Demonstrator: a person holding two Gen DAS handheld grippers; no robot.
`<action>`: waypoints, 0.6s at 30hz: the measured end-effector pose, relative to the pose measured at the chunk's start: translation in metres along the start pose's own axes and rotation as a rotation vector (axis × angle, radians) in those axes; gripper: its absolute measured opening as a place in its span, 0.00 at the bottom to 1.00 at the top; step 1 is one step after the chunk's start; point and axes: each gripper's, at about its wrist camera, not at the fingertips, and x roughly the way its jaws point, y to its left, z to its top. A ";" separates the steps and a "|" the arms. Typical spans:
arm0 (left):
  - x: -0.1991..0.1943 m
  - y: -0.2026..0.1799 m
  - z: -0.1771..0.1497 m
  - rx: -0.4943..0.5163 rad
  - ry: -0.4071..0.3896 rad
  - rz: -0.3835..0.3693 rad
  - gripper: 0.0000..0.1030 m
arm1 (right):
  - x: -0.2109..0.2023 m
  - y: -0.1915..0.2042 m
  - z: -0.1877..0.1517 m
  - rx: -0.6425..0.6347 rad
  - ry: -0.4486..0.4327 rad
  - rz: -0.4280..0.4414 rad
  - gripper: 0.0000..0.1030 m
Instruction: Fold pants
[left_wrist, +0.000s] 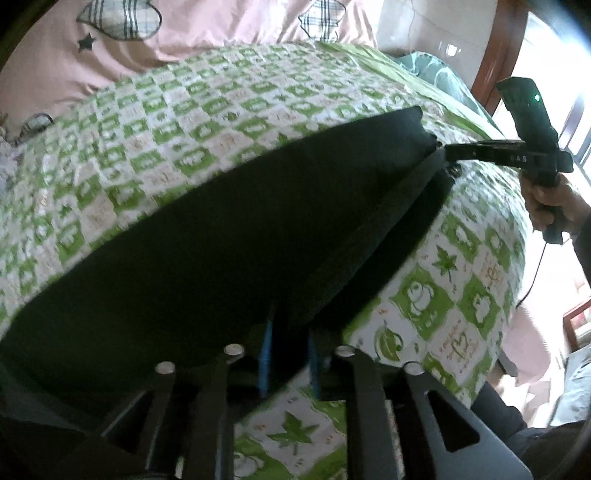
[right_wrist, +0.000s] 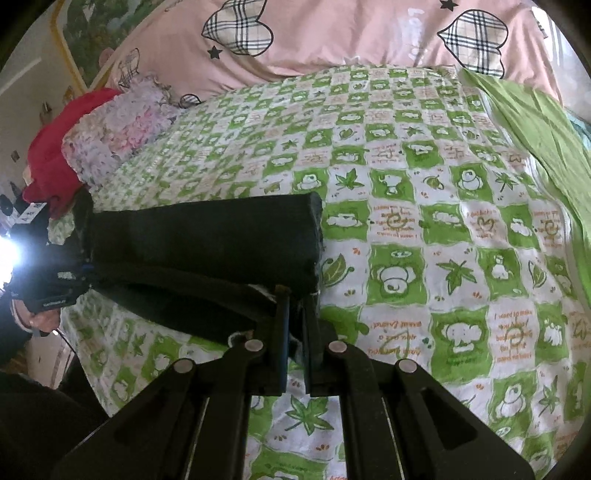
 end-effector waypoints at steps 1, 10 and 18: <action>0.001 0.000 -0.002 -0.007 0.006 -0.013 0.22 | -0.001 0.000 -0.001 0.006 0.003 0.001 0.07; -0.007 0.004 -0.015 -0.071 0.007 -0.045 0.33 | -0.027 0.019 -0.001 0.037 -0.068 -0.063 0.24; -0.046 0.042 -0.035 -0.307 -0.036 -0.023 0.53 | -0.033 0.068 0.009 0.047 -0.181 0.079 0.41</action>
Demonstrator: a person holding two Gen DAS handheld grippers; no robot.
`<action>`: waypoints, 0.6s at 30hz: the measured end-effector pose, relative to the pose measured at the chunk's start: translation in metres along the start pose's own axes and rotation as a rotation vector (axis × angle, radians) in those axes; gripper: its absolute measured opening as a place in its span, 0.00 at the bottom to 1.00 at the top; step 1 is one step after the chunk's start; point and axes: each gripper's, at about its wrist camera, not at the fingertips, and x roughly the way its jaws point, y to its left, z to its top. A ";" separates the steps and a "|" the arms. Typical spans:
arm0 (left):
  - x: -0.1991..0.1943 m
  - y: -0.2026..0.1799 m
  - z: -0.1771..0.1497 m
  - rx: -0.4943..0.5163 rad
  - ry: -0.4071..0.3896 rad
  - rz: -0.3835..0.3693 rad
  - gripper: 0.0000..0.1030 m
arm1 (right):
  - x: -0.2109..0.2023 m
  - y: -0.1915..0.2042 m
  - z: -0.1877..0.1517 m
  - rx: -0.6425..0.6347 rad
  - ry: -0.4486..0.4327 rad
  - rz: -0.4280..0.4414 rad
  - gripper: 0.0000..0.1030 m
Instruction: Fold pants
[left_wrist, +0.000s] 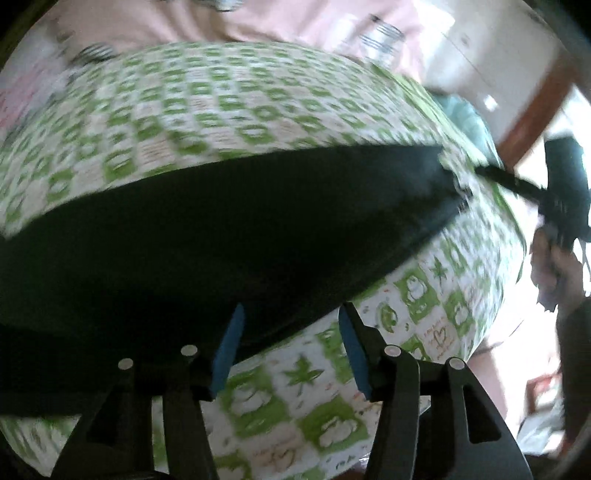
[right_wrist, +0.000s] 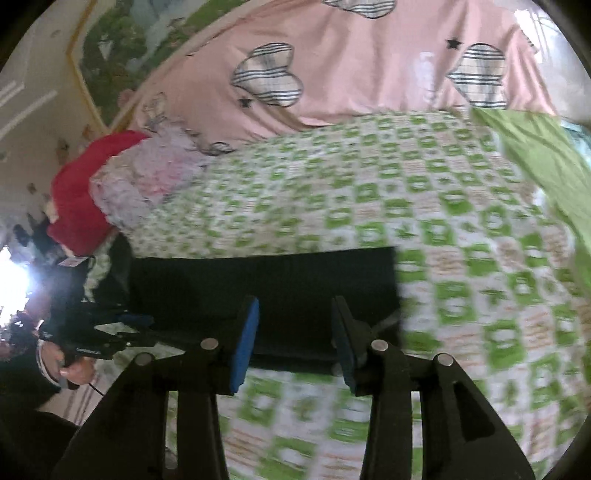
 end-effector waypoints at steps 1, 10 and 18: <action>-0.006 0.008 0.000 -0.036 -0.008 0.015 0.53 | 0.006 0.007 0.000 0.005 0.001 0.024 0.41; -0.065 0.094 0.002 -0.334 -0.091 0.163 0.66 | 0.058 0.064 0.000 -0.017 0.055 0.175 0.41; -0.082 0.173 0.026 -0.589 -0.018 0.291 0.67 | 0.099 0.121 0.002 -0.081 0.111 0.287 0.41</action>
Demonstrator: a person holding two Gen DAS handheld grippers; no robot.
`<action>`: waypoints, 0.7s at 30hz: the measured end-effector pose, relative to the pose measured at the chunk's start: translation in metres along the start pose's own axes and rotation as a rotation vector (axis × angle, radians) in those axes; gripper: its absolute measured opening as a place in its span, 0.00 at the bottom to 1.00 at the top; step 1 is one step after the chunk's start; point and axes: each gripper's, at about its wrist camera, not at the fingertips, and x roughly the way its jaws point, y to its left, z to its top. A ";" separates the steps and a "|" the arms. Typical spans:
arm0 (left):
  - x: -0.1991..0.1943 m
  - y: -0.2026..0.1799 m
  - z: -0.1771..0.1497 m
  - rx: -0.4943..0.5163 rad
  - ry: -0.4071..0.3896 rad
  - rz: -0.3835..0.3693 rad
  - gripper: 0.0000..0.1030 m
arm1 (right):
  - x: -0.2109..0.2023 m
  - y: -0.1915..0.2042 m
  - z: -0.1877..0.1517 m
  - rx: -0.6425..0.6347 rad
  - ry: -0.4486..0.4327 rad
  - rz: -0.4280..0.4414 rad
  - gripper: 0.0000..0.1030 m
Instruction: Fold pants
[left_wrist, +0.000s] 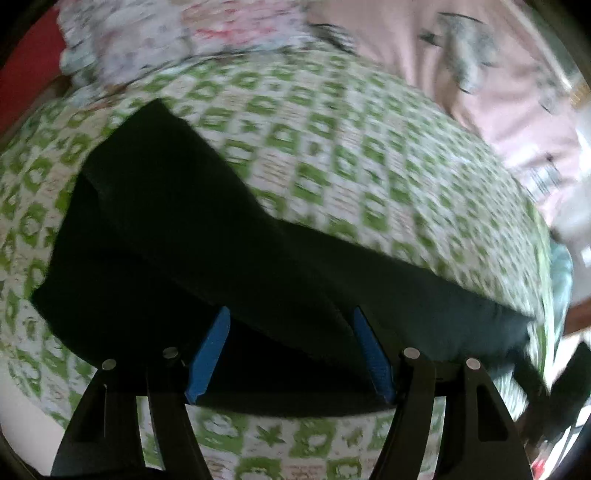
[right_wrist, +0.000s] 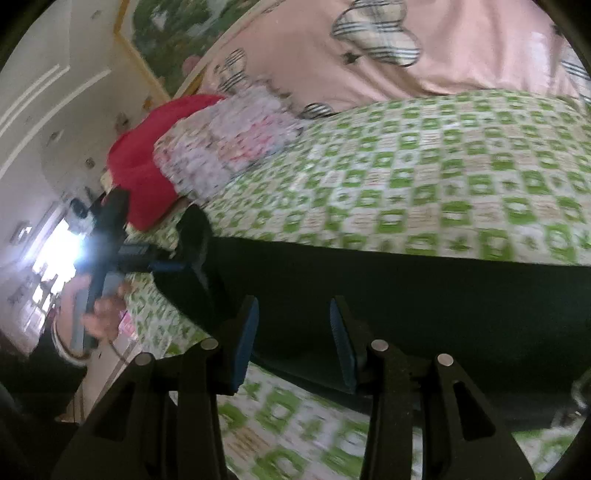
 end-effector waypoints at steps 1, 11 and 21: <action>0.002 0.004 0.006 -0.028 0.007 0.023 0.67 | 0.007 0.004 0.002 -0.007 0.009 0.014 0.41; 0.037 0.013 0.050 -0.127 0.099 0.173 0.68 | 0.098 0.075 0.012 -0.162 0.159 0.134 0.53; 0.042 0.010 0.042 -0.071 0.037 0.178 0.12 | 0.159 0.091 0.005 -0.198 0.270 0.153 0.24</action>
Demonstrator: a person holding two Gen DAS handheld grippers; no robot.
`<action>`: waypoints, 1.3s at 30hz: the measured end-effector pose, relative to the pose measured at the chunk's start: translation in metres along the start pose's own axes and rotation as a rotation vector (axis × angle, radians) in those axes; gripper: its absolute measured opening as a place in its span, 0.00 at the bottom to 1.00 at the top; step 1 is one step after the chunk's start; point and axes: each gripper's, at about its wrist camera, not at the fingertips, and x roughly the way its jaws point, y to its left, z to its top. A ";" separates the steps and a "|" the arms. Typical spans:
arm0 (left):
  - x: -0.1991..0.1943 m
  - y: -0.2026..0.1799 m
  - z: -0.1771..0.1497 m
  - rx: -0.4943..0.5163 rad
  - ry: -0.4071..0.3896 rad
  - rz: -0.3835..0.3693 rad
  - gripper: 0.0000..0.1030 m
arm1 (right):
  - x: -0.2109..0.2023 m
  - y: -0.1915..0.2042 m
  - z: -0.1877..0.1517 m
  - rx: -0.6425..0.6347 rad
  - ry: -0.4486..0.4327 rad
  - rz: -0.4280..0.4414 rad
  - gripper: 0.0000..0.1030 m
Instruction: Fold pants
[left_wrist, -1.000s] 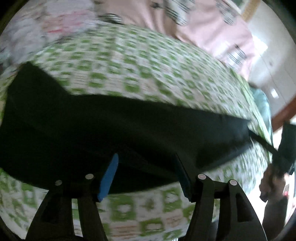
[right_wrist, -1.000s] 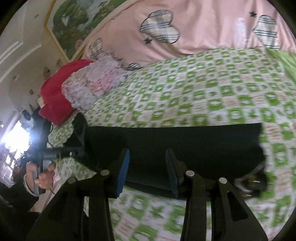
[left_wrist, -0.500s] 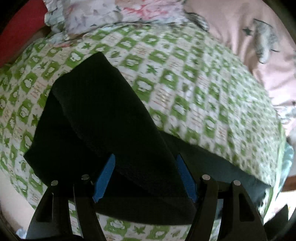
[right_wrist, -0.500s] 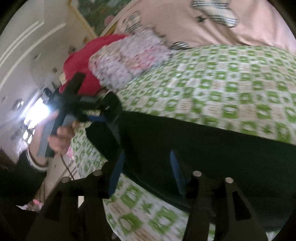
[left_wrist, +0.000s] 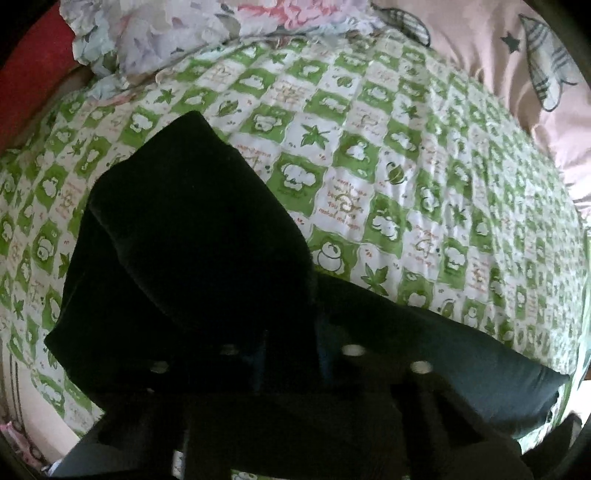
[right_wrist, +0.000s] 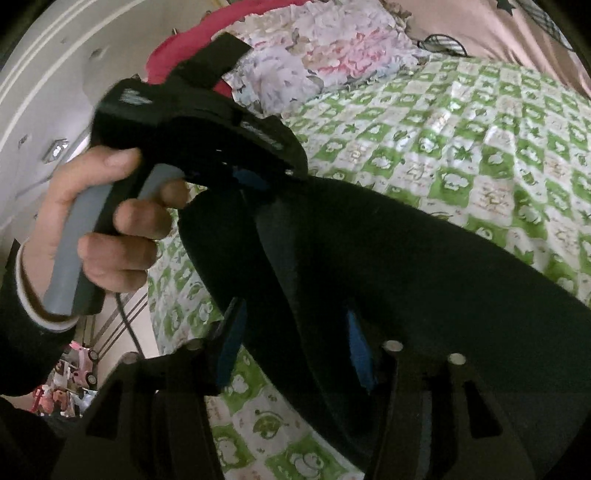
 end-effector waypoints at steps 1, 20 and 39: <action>-0.004 0.001 -0.003 -0.001 -0.012 -0.012 0.08 | 0.002 -0.001 0.000 0.003 0.009 -0.001 0.18; -0.055 0.094 -0.103 -0.216 -0.270 -0.404 0.05 | -0.017 0.047 -0.008 -0.202 0.012 -0.130 0.07; -0.024 0.139 -0.129 -0.280 -0.225 -0.454 0.07 | 0.003 0.061 -0.018 -0.251 0.101 -0.237 0.11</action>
